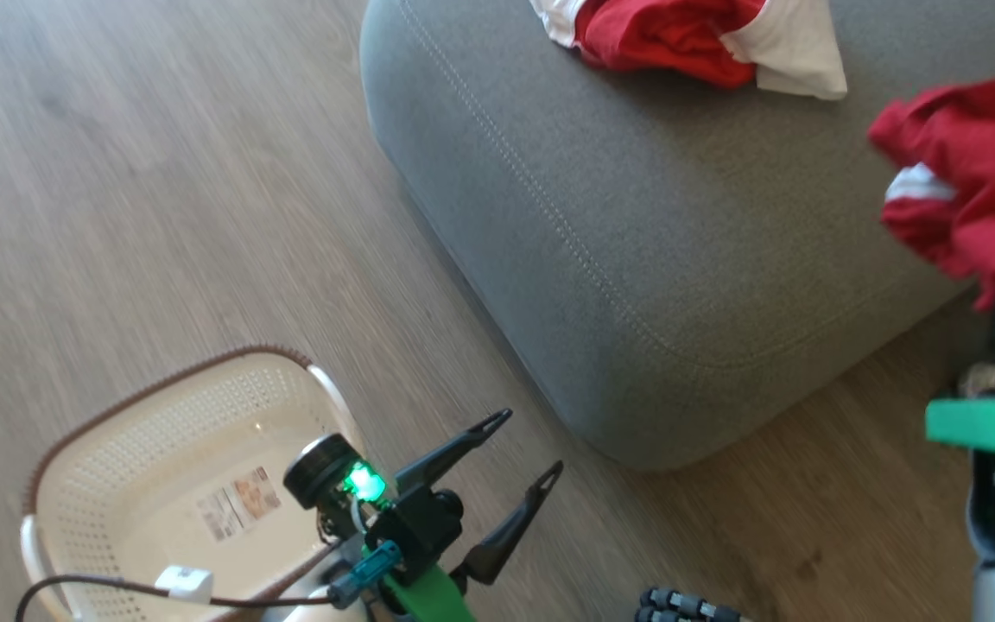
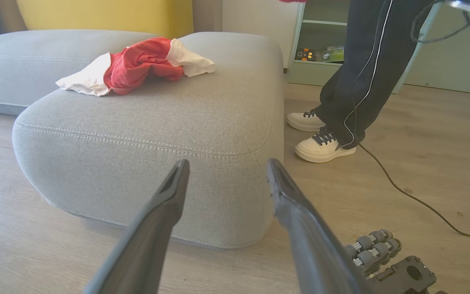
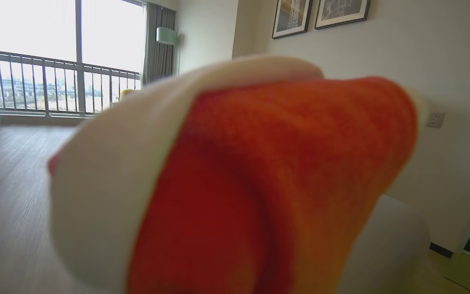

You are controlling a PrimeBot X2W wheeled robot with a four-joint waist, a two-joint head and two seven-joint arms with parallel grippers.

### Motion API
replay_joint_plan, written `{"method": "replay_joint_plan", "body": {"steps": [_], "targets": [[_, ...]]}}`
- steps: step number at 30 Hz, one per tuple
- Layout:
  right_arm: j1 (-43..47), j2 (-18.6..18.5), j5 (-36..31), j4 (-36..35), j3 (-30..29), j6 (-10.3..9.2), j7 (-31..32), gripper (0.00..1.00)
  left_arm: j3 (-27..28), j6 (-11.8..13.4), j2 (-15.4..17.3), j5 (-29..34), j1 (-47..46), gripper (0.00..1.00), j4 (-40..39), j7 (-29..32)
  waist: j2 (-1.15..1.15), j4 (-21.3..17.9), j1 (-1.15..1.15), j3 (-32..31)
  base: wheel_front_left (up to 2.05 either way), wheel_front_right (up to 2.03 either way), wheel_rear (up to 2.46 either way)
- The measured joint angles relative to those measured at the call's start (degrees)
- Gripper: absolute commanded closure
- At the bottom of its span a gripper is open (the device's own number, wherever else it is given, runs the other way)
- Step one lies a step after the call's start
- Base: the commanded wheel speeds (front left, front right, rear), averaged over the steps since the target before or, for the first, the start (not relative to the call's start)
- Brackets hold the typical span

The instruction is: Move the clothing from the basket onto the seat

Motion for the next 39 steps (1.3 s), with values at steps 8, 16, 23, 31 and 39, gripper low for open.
{"method": "replay_joint_plan", "body": {"steps": [8, 16, 23, 31, 39], "targets": [[-11.6, -0.5, 2.2, 2.4, -3.4, 0.0, 0.0, 1.0, -1.2, 0.0, 5.4, 1.4, -2.2, 0.0, -1.2, 0.0, 0.0, -0.6, 0.01, 7.4, 0.0, 0.0, 0.0], [-27.3, -2.7, 3.1, 4.5, -5.6, 0.0, 0.0, 1.0, -3.6, 0.0, 11.9, 3.1, -7.5, 0.0, -4.2, 0.0, 0.0, -0.3, 0.02, 18.2, 0.0, 0.0, 0.0], [-41.1, -7.7, 4.3, 12.8, -10.3, 0.0, -0.1, 1.0, -4.1, 0.0, 14.3, 3.4, -9.3, 0.0, -5.2, 0.0, 0.0, 0.7, 0.02, 24.5, 0.0, 0.0, 0.0], [-51.9, -12.4, 5.4, 27.5, -14.7, 0.0, -0.2, 1.0, -4.0, 0.1, 15.0, 3.8, -10.9, 0.0, -5.7, 0.0, 0.0, 3.6, 0.01, 28.2, 0.0, 0.0, 0.0], [-61.1, -16.5, 2.4, 43.6, -15.7, 0.0, -0.3, 1.0, -4.3, 0.1, 15.2, 4.0, -11.9, 0.0, -6.4, 0.0, 0.0, 7.1, 0.01, 31.6, 0.0, 0.0, 0.0]]}}
